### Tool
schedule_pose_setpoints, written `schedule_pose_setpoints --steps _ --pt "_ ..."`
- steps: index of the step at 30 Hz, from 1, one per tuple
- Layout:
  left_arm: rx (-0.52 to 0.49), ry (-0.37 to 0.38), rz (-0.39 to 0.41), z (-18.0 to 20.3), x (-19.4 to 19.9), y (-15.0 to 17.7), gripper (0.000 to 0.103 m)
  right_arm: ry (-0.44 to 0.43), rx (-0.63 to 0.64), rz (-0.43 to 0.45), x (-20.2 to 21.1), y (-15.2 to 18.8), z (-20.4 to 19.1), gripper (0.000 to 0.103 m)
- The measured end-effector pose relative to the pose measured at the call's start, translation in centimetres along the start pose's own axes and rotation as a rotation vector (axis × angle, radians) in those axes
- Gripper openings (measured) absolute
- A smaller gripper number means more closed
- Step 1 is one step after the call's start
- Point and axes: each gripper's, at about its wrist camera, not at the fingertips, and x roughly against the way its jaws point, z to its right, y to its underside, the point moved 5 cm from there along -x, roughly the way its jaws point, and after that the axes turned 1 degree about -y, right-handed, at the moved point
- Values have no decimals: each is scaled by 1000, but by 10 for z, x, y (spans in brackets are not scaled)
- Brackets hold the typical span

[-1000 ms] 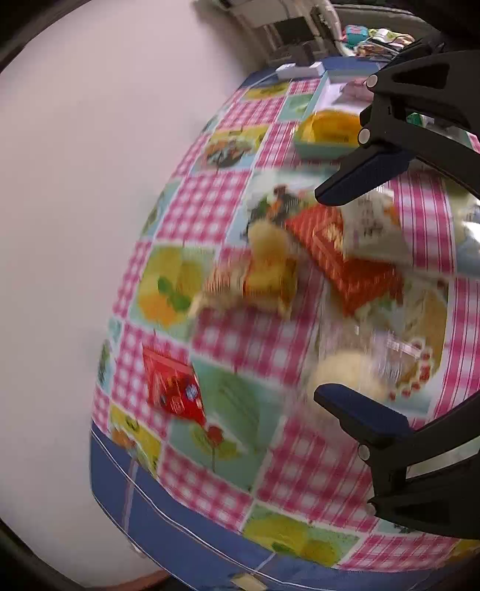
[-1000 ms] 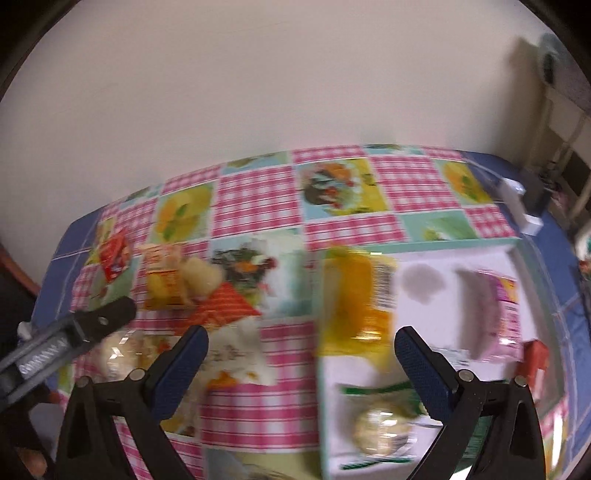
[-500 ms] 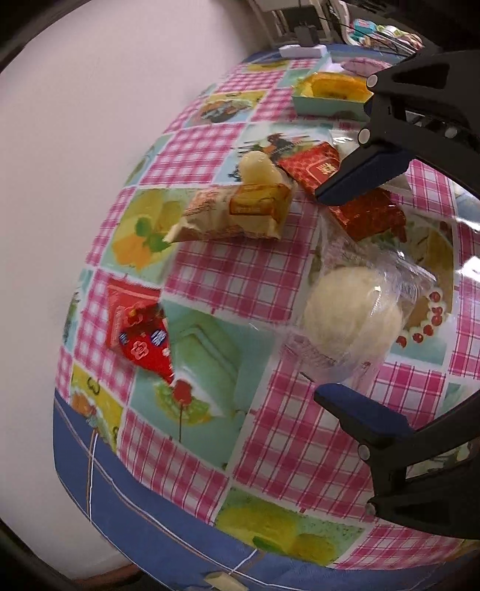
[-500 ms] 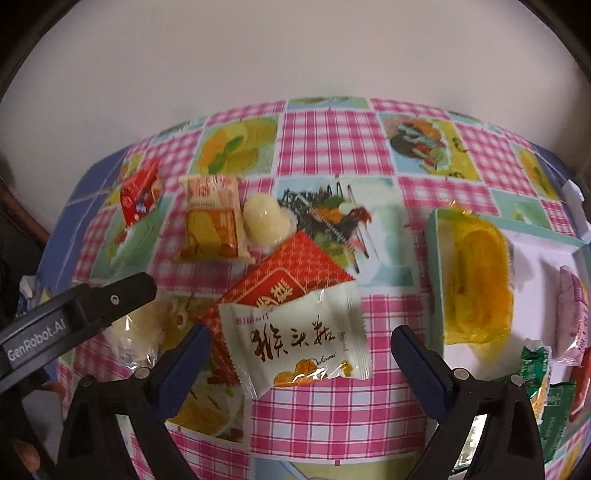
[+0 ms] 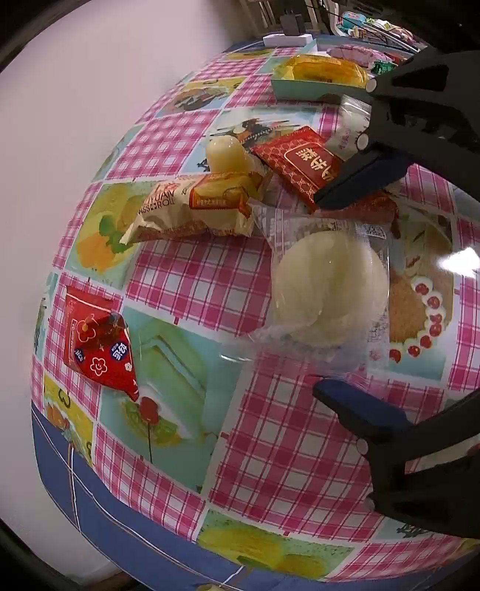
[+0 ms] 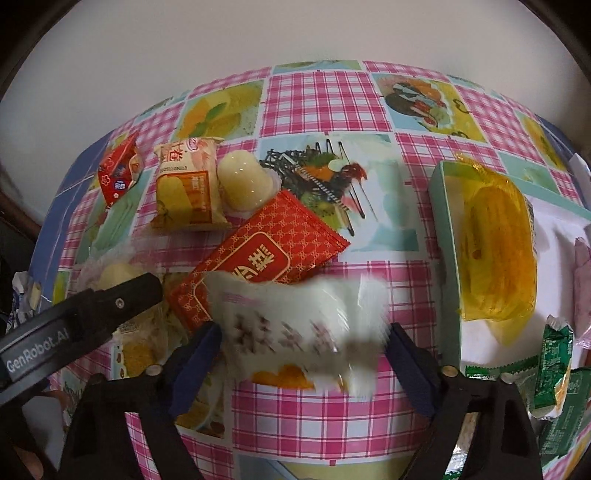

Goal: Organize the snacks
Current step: 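Grasp the clear round bun pack with the left tool while the right tool grasps the white printed pastry pack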

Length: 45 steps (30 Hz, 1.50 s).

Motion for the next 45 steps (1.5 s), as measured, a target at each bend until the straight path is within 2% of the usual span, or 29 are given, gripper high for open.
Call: schedule_pose_setpoints --steps 9,12,13,15,22,31,42,44,45 --pt "7 2 -8 3 3 -1 81 23 -18 3 2 -2 8 78" --pt "7 2 -14 3 3 0 78 35 -19 3 3 -1 7 71" --pt "8 3 -17 3 3 1 77 36 -18 1 4 -1 10 66" --pt "12 6 -22 4 2 1 76 49 -15 0 5 -1 11 64" --pt "33 12 -36 4 6 6 71 28 -36 -8 15 4 15 59" --pt "48 9 -38 5 17 17 67 2 -48 -3 33 7 21 42" --pt "28 -21 -38 12 30 27 67 -68 -89 -25 29 10 22 40" --pt "30 -29 -49 11 27 28 67 -83 -92 -33 28 11 21 44" --pt "32 -33 -54 11 25 29 67 -82 -91 -38 26 11 20 49"
